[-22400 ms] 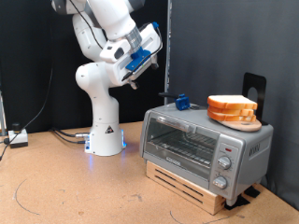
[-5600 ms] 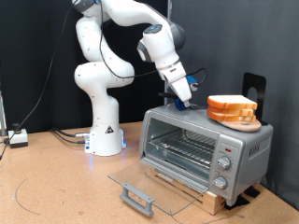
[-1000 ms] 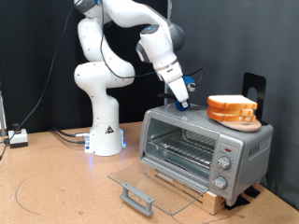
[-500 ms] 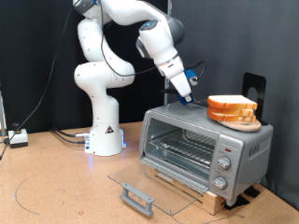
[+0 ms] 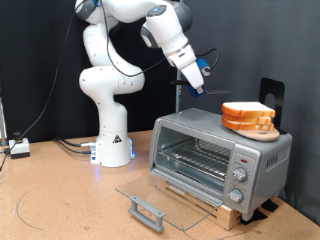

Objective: Make a piece of toast with the oven

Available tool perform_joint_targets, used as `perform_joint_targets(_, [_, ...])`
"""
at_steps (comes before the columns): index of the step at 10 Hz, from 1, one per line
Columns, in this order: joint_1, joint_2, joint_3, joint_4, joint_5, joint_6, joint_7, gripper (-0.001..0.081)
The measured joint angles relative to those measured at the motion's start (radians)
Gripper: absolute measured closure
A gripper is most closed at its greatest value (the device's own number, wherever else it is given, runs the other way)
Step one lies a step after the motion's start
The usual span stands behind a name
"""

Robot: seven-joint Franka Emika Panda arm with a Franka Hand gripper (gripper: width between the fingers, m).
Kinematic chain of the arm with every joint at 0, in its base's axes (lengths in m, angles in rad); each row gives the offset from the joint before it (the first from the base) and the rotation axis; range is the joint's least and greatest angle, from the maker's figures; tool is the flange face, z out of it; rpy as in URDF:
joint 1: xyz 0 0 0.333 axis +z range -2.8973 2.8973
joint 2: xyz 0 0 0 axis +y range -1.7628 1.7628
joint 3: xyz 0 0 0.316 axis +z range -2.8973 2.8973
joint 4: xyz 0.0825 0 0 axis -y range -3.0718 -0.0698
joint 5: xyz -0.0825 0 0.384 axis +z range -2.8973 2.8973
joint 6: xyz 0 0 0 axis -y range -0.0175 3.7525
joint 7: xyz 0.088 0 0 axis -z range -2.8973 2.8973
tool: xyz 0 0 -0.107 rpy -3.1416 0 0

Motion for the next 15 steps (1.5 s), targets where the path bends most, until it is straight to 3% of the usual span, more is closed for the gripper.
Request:
perform_joint_targets(3, [-0.055, -0.009, -0.069, 0.001, -0.037, -0.004, -0.002, 0.0342])
perform_joint_targets(8, [-0.259, -0.041, -0.105, 0.0, -0.164, -0.018, 0.104, 0.0342])
perform_joint_targets(11, [-0.32, -0.043, -0.211, 0.002, -0.261, -0.122, 0.01, 0.0342])
perform_joint_targets(15, [-0.375, -0.039, -0.364, 0.011, -0.337, -0.173, -0.136, 0.0342])
